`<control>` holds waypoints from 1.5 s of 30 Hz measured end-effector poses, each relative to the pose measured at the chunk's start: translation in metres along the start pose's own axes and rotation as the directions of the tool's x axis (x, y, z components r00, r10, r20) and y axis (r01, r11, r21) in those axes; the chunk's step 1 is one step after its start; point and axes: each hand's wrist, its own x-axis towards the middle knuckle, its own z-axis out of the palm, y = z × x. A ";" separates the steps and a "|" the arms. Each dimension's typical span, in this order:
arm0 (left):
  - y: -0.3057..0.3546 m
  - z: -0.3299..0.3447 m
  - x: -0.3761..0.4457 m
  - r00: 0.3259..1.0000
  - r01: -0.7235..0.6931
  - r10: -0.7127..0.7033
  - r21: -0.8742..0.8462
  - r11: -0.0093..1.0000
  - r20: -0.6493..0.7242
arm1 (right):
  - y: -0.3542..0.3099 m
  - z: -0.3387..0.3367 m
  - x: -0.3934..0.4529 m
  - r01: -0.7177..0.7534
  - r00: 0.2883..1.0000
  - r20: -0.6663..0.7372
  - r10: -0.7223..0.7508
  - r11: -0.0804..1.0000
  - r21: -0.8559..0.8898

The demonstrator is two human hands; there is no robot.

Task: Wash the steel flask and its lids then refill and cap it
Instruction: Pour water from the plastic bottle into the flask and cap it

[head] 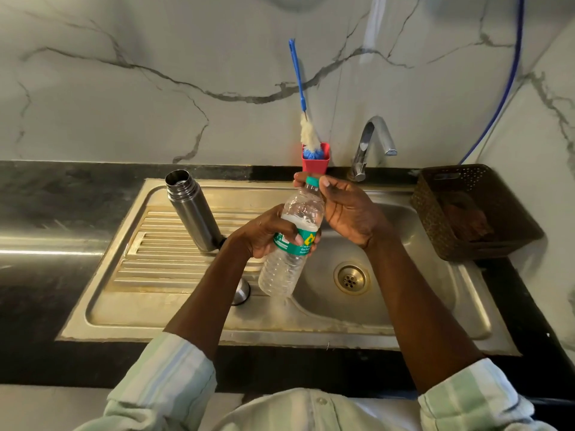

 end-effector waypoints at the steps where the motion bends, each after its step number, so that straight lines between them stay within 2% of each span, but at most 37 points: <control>1: 0.002 -0.002 0.001 1.000 0.012 -0.012 0.027 1.000 -0.012 | 0.001 0.001 0.002 0.005 1.000 -0.002 -0.005 0.999 0.032; 3: 0.003 -0.007 0.004 0.995 0.025 -0.016 0.089 0.996 -0.097 | 0.002 0.003 0.006 0.026 0.997 -0.068 -0.026 1.000 0.004; 5: 0.004 -0.010 0.007 0.982 0.024 0.001 0.127 0.992 -0.190 | 0.001 0.005 0.012 0.050 0.989 -0.134 -0.064 0.993 -0.104; 9: 0.003 -0.012 0.015 0.938 0.026 0.051 0.216 0.976 -0.342 | -0.001 0.005 0.025 0.068 0.975 -0.179 -0.130 0.947 -0.314; 16: -0.005 -0.029 0.042 0.832 0.035 0.114 0.256 0.966 -0.544 | 0.005 0.009 0.057 0.043 0.936 -0.297 -0.191 0.897 -0.441; 18: -0.007 -0.044 0.052 0.769 0.059 0.154 0.308 0.950 -0.621 | 0.012 0.005 0.075 0.027 0.899 -0.367 -0.238 0.867 -0.497; 21: -0.013 -0.072 0.069 0.627 0.149 0.282 0.467 0.872 -0.726 | 0.025 -0.004 0.102 0.037 0.844 -0.432 -0.316 0.839 -0.542; 24: -0.015 -0.106 0.090 0.492 0.302 0.390 0.573 0.762 -0.778 | 0.031 -0.009 0.129 0.023 0.848 -0.416 -0.330 0.805 -0.593; 27: -0.007 -0.136 0.109 0.386 0.232 0.399 0.506 0.831 -0.832 | 0.030 -0.017 0.153 0.020 0.817 -0.444 -0.369 0.787 -0.616; 30: 0.006 -0.155 0.127 0.344 0.175 0.352 0.428 0.887 -0.870 | 0.040 -0.036 0.178 -0.090 0.807 -0.481 -0.344 0.731 -0.676; 34: 0.012 -0.173 0.152 0.332 0.179 0.362 0.435 0.883 -0.871 | 0.063 -0.059 0.202 -0.231 0.826 -0.515 -0.231 0.694 -0.682; 37: 0.008 -0.186 0.164 0.330 0.185 0.391 0.465 0.866 -0.859 | 0.074 -0.069 0.210 -0.243 0.834 -0.508 -0.215 0.684 -0.688; 45: -0.004 -0.203 0.177 0.395 0.243 0.353 0.468 0.850 -0.848 | 0.095 -0.085 0.212 -0.289 0.843 -0.518 -0.148 0.687 -0.667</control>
